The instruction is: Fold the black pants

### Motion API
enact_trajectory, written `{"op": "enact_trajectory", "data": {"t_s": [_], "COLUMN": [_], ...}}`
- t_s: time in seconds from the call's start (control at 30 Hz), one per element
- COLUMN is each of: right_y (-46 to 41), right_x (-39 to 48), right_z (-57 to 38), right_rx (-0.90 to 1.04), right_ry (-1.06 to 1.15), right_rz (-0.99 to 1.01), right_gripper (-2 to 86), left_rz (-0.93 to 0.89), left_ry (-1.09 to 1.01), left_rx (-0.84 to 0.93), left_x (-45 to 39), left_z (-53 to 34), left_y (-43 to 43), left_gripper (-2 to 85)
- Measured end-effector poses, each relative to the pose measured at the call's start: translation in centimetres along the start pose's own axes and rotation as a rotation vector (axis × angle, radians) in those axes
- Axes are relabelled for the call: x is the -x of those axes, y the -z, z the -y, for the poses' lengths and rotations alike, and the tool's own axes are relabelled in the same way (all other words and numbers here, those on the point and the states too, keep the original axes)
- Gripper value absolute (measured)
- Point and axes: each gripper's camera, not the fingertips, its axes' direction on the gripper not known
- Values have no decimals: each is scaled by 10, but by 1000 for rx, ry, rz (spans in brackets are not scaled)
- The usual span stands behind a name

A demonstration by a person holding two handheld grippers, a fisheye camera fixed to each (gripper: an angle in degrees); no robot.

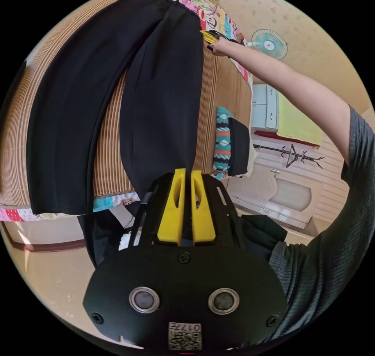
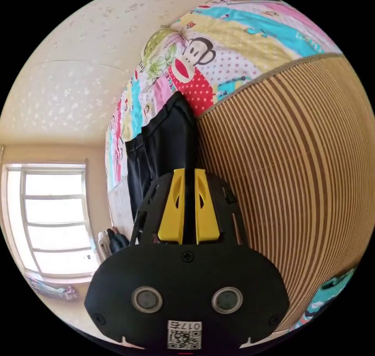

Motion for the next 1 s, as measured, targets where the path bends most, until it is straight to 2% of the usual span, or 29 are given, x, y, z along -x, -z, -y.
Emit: {"op": "enact_trajectory", "data": {"t_s": [0.07,0.2,0.3,0.43,0.5,0.6,0.7,0.77,0.83,0.93,1.0], "right_y": [9,-11,-62,-125,-136,-144,-139,-138,-136,-128,-129], "right_x": [82,191,256,297,297,270,199,125,78,48,63], "right_z": [-19,-45,-44,-42,-55,-98,-163,-221,-265,-309,-313], "right_rx": [-79,-61,50,156,175,272,383,496,530,439,356], "right_ry": [242,485,598,598,605,648,624,464,324,146,143], "right_rz": [-148,-211,-134,142,162,105,44,48,81,99,86], "right_gripper": [29,20,16,13,15,24,42,67,77,87,93], "left_rz": [-70,-115,-111,21,142,161,160,166,180,219,228], "left_ry": [-1,125,161,226,263,268,209,184,153,97,64], "left_rx": [-45,-145,-214,-211,-205,-151,-83,-37,-4,35,51], "left_x": [16,60,90,141,179,218,231,233,231,225,223], "left_z": [-7,-37,-49,-41,-31,-14,-2,2,5,9,14], "left_y": [14,61,102,139,157,170,168,162,159,157,160], "left_gripper": [-3,-1,0,5,8,8,8,8,7,6,6]}}
